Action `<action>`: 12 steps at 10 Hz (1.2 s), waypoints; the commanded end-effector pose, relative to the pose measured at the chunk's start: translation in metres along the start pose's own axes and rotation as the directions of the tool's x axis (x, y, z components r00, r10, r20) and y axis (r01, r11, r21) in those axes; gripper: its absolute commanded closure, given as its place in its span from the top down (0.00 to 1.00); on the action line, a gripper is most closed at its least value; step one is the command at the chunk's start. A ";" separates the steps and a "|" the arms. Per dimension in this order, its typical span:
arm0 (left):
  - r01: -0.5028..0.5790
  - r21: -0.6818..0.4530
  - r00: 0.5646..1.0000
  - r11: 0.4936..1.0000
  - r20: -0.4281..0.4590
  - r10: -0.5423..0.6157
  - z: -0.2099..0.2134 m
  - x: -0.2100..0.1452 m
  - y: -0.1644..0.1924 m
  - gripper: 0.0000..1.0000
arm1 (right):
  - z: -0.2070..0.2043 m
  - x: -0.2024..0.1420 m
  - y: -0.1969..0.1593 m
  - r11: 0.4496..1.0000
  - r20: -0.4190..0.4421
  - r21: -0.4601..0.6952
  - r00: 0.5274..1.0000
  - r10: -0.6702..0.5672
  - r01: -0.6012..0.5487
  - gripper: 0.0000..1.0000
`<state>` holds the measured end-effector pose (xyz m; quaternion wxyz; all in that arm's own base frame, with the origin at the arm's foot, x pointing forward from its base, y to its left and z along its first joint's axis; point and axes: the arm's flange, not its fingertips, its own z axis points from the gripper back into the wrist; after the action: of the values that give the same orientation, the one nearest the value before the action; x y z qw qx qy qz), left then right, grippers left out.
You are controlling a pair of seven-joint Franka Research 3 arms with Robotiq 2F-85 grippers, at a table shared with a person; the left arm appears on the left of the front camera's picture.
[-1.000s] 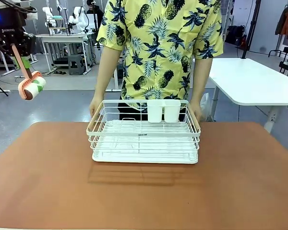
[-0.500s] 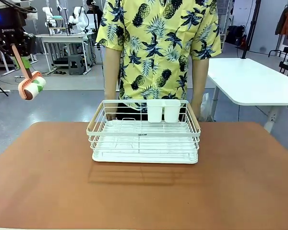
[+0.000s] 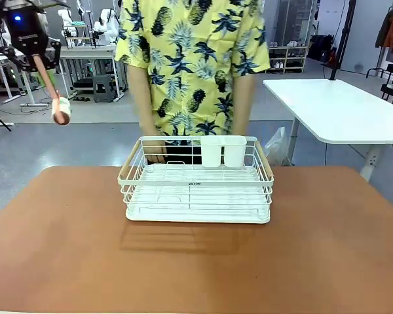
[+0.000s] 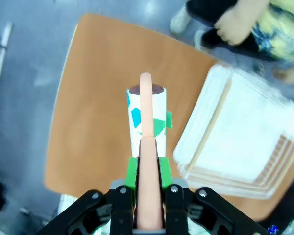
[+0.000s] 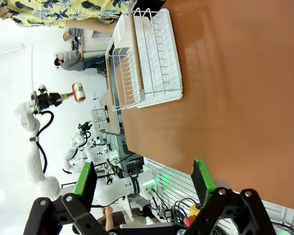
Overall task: Clean the table.
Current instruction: Place the Lint Roller down when the Dish drying rack is positioned in the middle of the table.
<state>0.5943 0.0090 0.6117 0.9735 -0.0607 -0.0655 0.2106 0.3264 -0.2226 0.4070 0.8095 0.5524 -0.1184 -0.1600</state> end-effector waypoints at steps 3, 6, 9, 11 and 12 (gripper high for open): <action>-0.902 -0.293 0.352 0.317 -0.073 0.933 -0.056 0.010 0.000 0.21 | 0.001 -0.002 0.004 1.000 -0.001 0.009 1.000 -0.003 0.003 1.00; -0.903 -0.330 0.327 0.274 -0.115 0.938 -0.105 -0.025 0.035 0.21 | 0.001 -0.002 0.004 1.000 -0.001 0.009 1.000 -0.003 0.003 1.00; -0.860 -0.321 0.420 0.396 -0.005 0.908 -0.166 -0.034 0.041 0.21 | 0.001 -0.002 0.004 1.000 -0.001 0.009 1.000 -0.003 0.003 1.00; -0.869 -0.207 0.455 0.449 0.018 0.890 -0.201 -0.032 0.044 0.21 | 0.001 -0.002 0.004 1.000 -0.001 0.009 1.000 -0.003 0.003 1.00; -0.850 -0.172 0.501 0.498 0.026 0.865 -0.207 -0.033 0.048 0.21 | 0.001 -0.002 0.004 1.000 -0.001 0.009 1.000 -0.003 0.003 1.00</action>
<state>0.5733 0.0182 0.3868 0.7084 -0.1622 -0.0998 0.6796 0.3264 -0.2225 0.4069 0.8093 0.5528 -0.1180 -0.1598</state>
